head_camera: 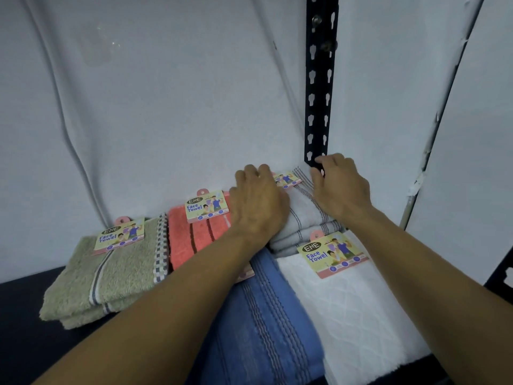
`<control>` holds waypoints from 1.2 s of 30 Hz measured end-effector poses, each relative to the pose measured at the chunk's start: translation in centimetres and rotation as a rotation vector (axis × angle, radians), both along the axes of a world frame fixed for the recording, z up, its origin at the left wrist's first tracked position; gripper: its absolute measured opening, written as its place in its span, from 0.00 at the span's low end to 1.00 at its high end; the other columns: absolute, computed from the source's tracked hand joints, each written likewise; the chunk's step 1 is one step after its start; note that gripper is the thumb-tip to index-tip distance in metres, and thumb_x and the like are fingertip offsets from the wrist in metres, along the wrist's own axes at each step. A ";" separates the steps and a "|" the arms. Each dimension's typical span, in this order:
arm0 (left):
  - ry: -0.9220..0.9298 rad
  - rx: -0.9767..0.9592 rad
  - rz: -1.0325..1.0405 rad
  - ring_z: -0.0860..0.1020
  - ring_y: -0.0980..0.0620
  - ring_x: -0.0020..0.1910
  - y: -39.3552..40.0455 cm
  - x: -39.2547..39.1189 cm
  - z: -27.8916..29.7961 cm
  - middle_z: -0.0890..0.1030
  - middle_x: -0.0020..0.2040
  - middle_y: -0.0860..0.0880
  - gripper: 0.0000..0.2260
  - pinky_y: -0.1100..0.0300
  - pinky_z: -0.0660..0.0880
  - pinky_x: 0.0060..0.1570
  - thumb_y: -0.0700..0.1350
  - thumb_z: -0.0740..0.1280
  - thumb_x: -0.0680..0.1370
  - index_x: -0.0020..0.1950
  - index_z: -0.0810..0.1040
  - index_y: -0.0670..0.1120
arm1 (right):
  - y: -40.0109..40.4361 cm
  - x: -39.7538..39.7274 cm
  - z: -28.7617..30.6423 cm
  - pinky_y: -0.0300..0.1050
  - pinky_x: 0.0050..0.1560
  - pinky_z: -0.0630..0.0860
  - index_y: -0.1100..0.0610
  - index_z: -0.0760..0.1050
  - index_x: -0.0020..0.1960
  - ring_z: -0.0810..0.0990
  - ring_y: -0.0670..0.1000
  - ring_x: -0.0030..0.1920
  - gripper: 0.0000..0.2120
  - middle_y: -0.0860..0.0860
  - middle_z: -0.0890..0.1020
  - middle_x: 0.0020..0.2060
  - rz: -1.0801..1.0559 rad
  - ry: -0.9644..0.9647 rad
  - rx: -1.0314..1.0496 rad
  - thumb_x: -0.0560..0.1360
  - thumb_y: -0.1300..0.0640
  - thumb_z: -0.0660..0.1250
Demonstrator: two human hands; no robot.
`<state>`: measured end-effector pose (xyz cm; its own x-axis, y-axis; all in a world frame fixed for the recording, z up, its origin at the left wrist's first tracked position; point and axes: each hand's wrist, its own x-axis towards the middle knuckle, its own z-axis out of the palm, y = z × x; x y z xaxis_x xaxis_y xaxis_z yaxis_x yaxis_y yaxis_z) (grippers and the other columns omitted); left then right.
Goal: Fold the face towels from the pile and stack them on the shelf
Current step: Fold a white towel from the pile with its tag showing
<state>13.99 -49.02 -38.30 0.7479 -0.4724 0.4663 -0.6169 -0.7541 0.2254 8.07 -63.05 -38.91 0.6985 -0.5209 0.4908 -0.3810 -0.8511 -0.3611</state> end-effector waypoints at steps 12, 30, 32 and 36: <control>0.378 0.531 -0.224 0.37 0.52 0.79 1.0 2.1 -1.6 0.38 0.81 0.50 0.29 0.39 0.34 0.74 0.60 0.39 0.83 0.80 0.38 0.47 | 0.1 -0.4 -3.0 0.45 0.75 0.44 0.50 0.44 0.79 0.38 0.39 0.75 0.26 0.40 0.42 0.77 0.275 0.408 0.128 0.83 0.45 0.41; 0.074 0.105 -0.273 0.58 0.48 0.76 15.3 0.3 3.4 0.63 0.77 0.46 0.25 0.55 0.54 0.75 0.48 0.59 0.83 0.79 0.59 0.46 | 10.1 0.3 2.7 0.39 0.73 0.46 0.58 0.65 0.74 0.52 0.48 0.77 0.22 0.52 0.64 0.75 0.427 0.126 -0.090 0.84 0.51 0.49; 0.069 0.071 -0.195 0.60 0.48 0.75 20.4 0.1 3.3 0.65 0.76 0.46 0.25 0.59 0.54 0.71 0.47 0.60 0.82 0.79 0.60 0.46 | 14.7 1.4 3.3 0.41 0.73 0.49 0.57 0.64 0.74 0.52 0.47 0.76 0.21 0.50 0.64 0.75 0.517 0.088 -0.057 0.83 0.51 0.53; 0.066 0.098 -0.028 0.63 0.50 0.74 31.4 -0.1 2.4 0.67 0.75 0.48 0.24 0.61 0.59 0.70 0.48 0.60 0.82 0.78 0.61 0.47 | 24.4 3.4 3.2 0.45 0.72 0.57 0.53 0.63 0.75 0.57 0.47 0.75 0.22 0.51 0.64 0.74 0.679 0.135 -0.010 0.82 0.51 0.56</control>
